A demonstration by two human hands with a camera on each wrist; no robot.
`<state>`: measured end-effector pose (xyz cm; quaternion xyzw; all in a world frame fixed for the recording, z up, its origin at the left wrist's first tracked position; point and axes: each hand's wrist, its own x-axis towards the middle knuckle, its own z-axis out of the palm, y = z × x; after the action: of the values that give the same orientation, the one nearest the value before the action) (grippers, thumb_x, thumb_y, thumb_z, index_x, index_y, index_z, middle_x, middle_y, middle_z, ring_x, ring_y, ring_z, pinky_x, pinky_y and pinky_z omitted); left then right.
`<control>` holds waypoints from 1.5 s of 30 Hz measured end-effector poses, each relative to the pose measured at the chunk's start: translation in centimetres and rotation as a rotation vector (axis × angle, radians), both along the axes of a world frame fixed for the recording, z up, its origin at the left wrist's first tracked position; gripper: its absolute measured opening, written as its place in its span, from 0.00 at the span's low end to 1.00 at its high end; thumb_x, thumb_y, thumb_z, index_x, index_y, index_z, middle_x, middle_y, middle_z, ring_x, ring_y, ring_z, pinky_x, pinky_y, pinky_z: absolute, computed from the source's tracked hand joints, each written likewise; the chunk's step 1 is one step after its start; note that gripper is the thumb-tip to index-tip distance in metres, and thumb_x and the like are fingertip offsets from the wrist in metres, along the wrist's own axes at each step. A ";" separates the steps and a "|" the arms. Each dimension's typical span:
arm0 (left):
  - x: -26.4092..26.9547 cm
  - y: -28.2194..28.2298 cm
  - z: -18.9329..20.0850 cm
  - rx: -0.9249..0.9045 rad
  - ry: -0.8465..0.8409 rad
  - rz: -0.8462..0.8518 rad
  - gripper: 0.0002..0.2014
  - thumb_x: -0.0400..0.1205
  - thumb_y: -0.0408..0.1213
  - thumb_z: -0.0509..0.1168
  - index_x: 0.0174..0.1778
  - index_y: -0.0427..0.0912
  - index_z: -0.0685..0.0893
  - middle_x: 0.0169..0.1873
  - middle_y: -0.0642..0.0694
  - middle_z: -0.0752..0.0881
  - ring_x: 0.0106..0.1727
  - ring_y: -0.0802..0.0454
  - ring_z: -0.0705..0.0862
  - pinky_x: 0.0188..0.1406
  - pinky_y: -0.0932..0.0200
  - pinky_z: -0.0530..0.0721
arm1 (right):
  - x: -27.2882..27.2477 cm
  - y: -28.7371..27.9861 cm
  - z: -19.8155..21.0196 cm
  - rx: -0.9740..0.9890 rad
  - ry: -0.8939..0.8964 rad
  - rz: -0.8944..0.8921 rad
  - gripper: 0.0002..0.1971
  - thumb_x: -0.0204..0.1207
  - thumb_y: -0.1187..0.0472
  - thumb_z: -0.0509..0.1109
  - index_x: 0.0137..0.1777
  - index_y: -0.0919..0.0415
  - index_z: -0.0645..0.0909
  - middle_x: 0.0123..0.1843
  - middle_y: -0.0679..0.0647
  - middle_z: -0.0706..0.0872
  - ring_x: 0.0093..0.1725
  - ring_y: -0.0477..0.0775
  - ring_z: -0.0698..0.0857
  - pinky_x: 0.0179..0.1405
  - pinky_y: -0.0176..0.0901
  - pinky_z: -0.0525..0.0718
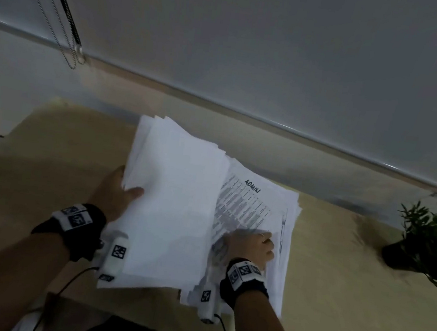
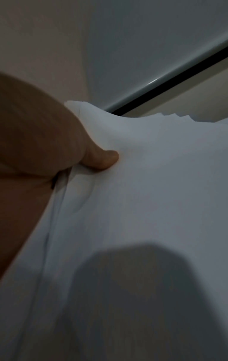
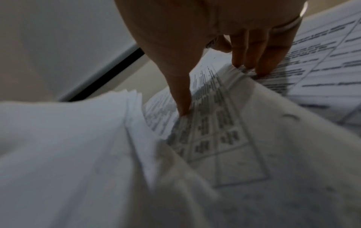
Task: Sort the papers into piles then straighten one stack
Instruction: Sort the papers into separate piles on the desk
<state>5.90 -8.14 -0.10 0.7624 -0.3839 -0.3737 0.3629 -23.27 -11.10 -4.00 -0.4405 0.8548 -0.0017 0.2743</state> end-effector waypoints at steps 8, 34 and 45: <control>2.1 0.0 1.1 -0.069 0.033 0.040 0.20 0.79 0.33 0.73 0.66 0.38 0.80 0.57 0.39 0.87 0.56 0.38 0.86 0.57 0.45 0.83 | 0.6 -0.9 -1.0 -0.089 -0.317 -0.231 0.38 0.70 0.63 0.79 0.75 0.68 0.63 0.66 0.69 0.81 0.59 0.68 0.85 0.55 0.56 0.88; 1.0 1.4 -0.5 0.021 0.277 0.080 0.18 0.79 0.33 0.73 0.65 0.38 0.83 0.55 0.39 0.89 0.55 0.36 0.87 0.58 0.37 0.86 | -6.2 -0.3 2.9 -0.208 -0.108 0.010 0.11 0.79 0.64 0.63 0.54 0.68 0.85 0.47 0.68 0.88 0.41 0.66 0.85 0.40 0.52 0.86; 1.6 1.1 -0.1 0.019 0.182 0.031 0.20 0.76 0.34 0.75 0.65 0.44 0.82 0.56 0.41 0.89 0.55 0.39 0.87 0.60 0.36 0.85 | -4.8 0.5 1.7 -0.126 0.013 0.092 0.26 0.75 0.48 0.70 0.67 0.64 0.77 0.66 0.61 0.78 0.65 0.67 0.78 0.59 0.62 0.82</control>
<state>7.46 -7.01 -0.19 0.7347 -0.3339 -0.4394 0.3946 -28.06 -10.63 -2.32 -0.4955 0.8338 -0.0401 0.2402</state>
